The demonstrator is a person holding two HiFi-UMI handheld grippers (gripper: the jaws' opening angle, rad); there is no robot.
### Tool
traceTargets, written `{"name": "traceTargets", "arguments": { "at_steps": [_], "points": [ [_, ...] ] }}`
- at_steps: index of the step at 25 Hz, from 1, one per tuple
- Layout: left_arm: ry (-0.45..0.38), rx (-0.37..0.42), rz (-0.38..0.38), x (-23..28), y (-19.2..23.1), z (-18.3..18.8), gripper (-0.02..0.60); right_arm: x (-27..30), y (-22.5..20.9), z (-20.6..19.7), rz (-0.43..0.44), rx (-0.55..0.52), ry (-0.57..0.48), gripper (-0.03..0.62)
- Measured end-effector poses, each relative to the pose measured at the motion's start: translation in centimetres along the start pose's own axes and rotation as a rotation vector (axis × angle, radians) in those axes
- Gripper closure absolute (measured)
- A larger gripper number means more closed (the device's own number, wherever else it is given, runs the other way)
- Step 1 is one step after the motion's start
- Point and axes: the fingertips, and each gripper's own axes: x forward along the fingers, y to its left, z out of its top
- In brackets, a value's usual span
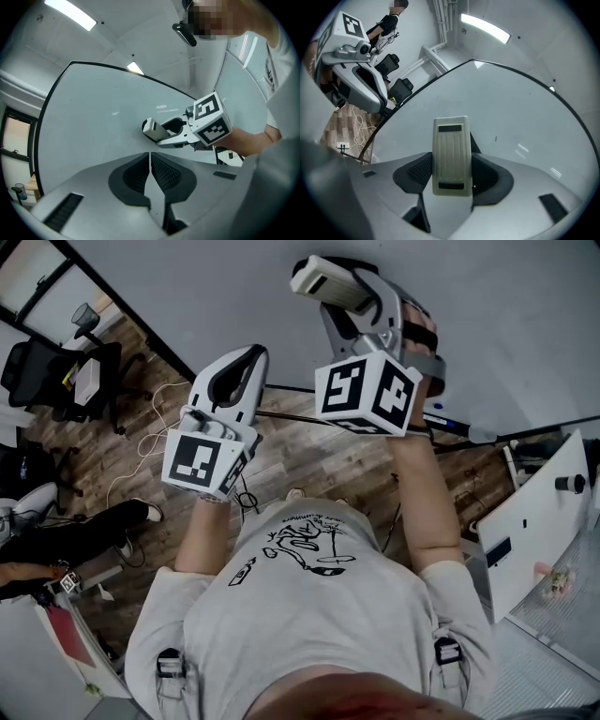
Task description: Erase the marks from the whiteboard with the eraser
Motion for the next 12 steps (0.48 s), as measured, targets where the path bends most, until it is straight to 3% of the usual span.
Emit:
{"name": "traceTargets", "arguments": {
  "at_steps": [6, 12],
  "points": [
    [0.0, -0.009, -0.005, 0.5, -0.8, -0.1, 0.551, -0.3, -5.4, 0.0, -0.073, 0.018, -0.003, 0.336],
    [-0.001, -0.016, 0.007, 0.2, 0.0, -0.4, 0.551, 1.5, -4.9, 0.3, -0.053, -0.007, 0.077, 0.336]
  ]
}}
